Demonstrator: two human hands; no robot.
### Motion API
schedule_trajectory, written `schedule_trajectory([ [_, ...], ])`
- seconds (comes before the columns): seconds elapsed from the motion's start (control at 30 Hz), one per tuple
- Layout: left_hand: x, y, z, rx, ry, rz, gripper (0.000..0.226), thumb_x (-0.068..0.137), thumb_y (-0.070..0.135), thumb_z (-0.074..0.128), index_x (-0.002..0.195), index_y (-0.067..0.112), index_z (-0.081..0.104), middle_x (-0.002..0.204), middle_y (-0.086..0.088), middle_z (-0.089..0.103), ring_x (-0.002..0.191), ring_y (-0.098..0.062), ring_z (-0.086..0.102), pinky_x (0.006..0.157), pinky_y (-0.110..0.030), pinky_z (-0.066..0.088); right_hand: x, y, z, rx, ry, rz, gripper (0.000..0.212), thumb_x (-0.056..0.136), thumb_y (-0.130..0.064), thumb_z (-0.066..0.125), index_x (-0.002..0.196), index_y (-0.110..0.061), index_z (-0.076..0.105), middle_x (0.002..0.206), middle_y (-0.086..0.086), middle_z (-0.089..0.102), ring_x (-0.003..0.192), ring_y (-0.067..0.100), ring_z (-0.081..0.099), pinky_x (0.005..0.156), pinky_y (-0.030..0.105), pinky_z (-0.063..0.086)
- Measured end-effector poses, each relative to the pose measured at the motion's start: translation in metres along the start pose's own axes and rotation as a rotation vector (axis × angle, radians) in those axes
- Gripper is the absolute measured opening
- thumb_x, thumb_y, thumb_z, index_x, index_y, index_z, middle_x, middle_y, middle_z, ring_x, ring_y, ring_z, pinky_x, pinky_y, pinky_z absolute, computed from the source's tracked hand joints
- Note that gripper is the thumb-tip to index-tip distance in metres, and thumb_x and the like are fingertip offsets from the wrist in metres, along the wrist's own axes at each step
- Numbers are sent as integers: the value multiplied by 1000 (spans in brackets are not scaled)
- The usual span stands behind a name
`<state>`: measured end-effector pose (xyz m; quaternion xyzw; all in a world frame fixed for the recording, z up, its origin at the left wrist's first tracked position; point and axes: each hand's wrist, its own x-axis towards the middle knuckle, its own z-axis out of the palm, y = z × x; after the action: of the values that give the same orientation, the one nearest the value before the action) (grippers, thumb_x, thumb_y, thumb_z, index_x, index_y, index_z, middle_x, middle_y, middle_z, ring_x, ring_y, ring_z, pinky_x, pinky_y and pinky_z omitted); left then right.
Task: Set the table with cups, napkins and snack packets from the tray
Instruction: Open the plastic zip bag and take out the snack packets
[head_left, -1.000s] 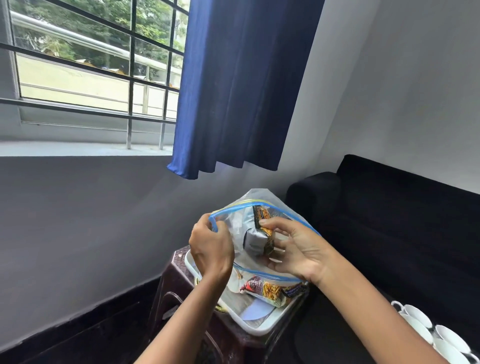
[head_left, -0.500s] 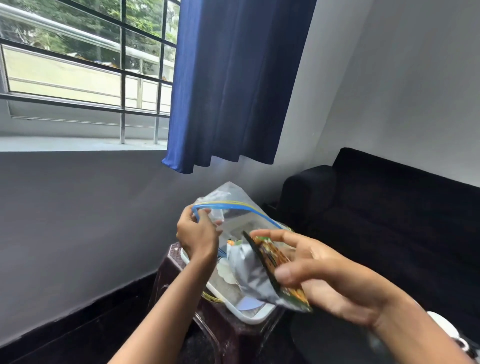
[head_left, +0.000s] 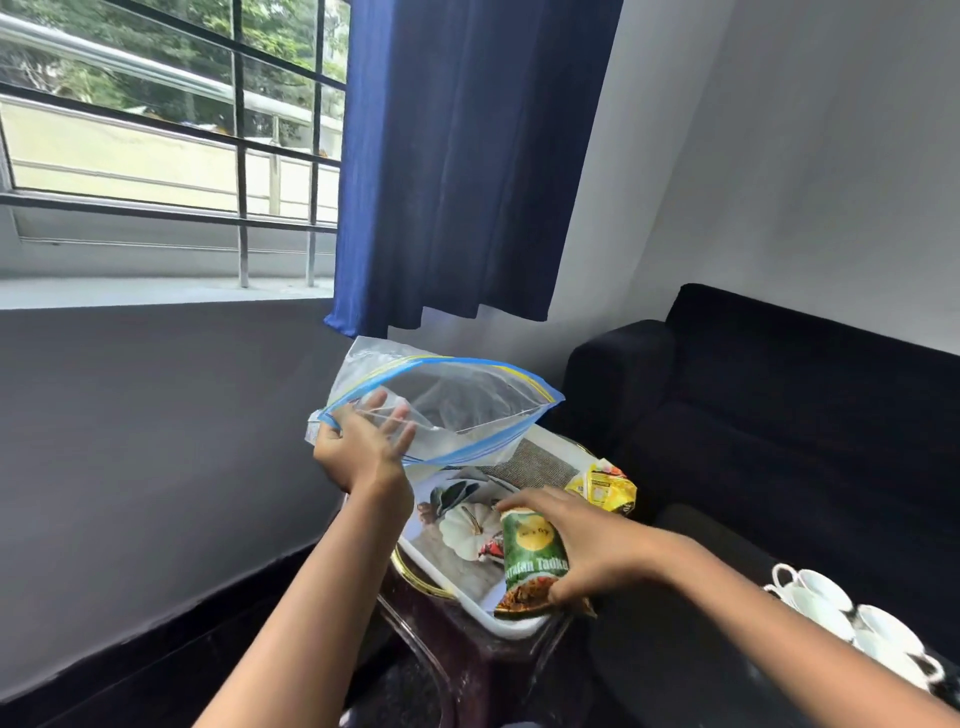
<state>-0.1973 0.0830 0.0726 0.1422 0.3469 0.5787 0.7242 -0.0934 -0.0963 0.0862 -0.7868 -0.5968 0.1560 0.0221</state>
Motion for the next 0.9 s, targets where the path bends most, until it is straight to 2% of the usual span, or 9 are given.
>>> schedule_trajectory([
  [0.17,0,-1,-1,-7,14,-10,23,97,14,39,77,14,50,74,-3,69,39,-11,63,39,-23,52,42,-20,8,-296,-123,-57,82,75,-10,72,142,-28,29,142,4,35,133,24,25,111,42,26],
  [0.27,-1,-2,-1,2,9,-19,22,96,13,38,77,13,49,74,-3,69,39,-12,63,38,-22,50,52,-31,13,-331,-180,-60,77,76,-8,71,140,-27,33,138,6,40,127,27,28,106,40,24],
  [0.4,-3,-3,0,17,14,-22,23,97,13,37,79,14,51,76,-4,70,42,-13,65,39,-22,51,54,-32,14,-275,-135,-59,74,77,2,64,139,-29,35,134,5,43,126,25,30,104,34,26],
  [0.53,-6,-4,-1,41,6,-21,26,99,15,35,78,16,51,78,-4,71,48,-15,65,41,-22,53,50,-22,24,-293,-51,-99,75,76,4,58,139,-31,36,139,-1,41,131,23,26,110,36,24],
  [0.6,-8,-4,-1,49,4,-22,26,99,16,35,78,16,51,79,-4,71,51,-17,65,41,-22,52,45,-16,27,-266,25,-83,72,78,-3,60,140,-31,35,141,-3,40,132,19,27,110,36,24],
  [0.67,-10,-4,-1,58,2,-22,26,100,16,35,78,17,49,80,-4,71,54,-19,66,41,-22,52,37,-11,24,-111,162,-51,60,80,-13,62,135,-30,42,134,-5,48,126,14,39,109,34,31],
  [0.73,-12,-5,0,66,-10,-26,25,100,15,34,80,16,48,84,-6,71,57,-20,66,42,-23,53,23,-8,18,90,316,-19,37,82,-19,62,118,-29,57,111,-9,63,105,8,57,97,33,46],
  [0.8,-16,-5,1,71,-44,-38,22,99,12,33,86,14,50,90,-9,71,58,-20,67,44,-24,52,7,-6,12,213,445,27,19,83,-20,63,98,-30,66,89,-12,68,84,4,63,81,28,52],
  [0.9,-26,-7,3,93,-164,-61,23,98,10,29,97,9,52,95,-12,69,53,-16,68,44,-21,51,-19,2,7,418,668,106,20,80,-6,65,78,-25,71,74,-5,70,67,1,61,67,16,48],
])
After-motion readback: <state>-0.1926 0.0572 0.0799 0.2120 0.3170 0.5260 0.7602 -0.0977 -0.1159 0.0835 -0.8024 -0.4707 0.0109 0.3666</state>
